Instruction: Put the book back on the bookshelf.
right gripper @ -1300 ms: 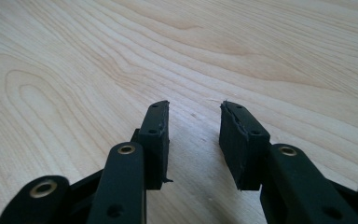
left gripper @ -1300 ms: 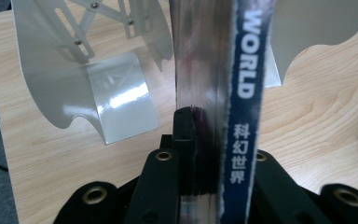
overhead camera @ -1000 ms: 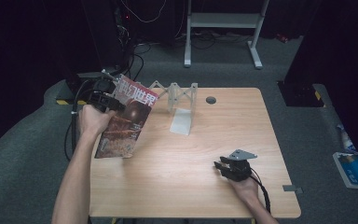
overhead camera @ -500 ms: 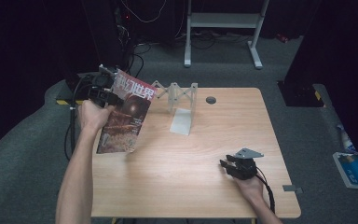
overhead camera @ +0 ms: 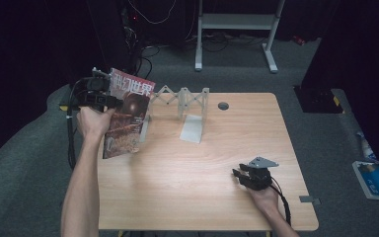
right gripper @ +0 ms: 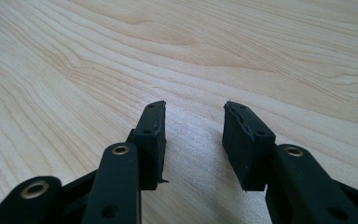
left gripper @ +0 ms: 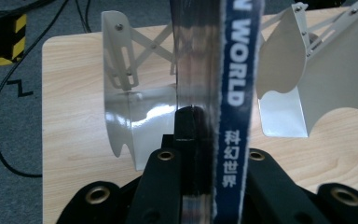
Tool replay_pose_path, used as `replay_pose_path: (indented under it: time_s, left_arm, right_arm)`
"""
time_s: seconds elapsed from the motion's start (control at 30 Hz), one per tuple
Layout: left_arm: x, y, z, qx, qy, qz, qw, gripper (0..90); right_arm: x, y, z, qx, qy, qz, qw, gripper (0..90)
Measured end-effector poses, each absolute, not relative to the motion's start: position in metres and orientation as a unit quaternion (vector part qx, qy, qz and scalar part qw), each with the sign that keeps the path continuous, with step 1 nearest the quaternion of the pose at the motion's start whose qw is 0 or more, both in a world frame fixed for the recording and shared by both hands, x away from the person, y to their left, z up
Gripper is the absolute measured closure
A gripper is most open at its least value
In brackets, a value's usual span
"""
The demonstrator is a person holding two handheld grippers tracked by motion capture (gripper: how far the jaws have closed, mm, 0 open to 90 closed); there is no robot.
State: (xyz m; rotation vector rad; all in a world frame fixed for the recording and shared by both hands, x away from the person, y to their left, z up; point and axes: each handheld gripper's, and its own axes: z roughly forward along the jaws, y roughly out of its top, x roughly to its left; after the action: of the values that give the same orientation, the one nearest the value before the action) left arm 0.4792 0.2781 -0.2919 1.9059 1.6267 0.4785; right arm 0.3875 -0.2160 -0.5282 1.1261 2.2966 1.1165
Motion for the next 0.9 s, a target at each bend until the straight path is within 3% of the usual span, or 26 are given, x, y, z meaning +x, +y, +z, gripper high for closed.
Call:
replay_pose_path:
  time_s: [0.9]
  left_arm:
    - [0.488, 0.277, -0.316, 0.657, 0.623, 0.236, 0.353, 83.7]
  right_arm:
    - [0.387, -0.215, -0.529, 0.395, 0.811, 0.392, 0.179, 58.9]
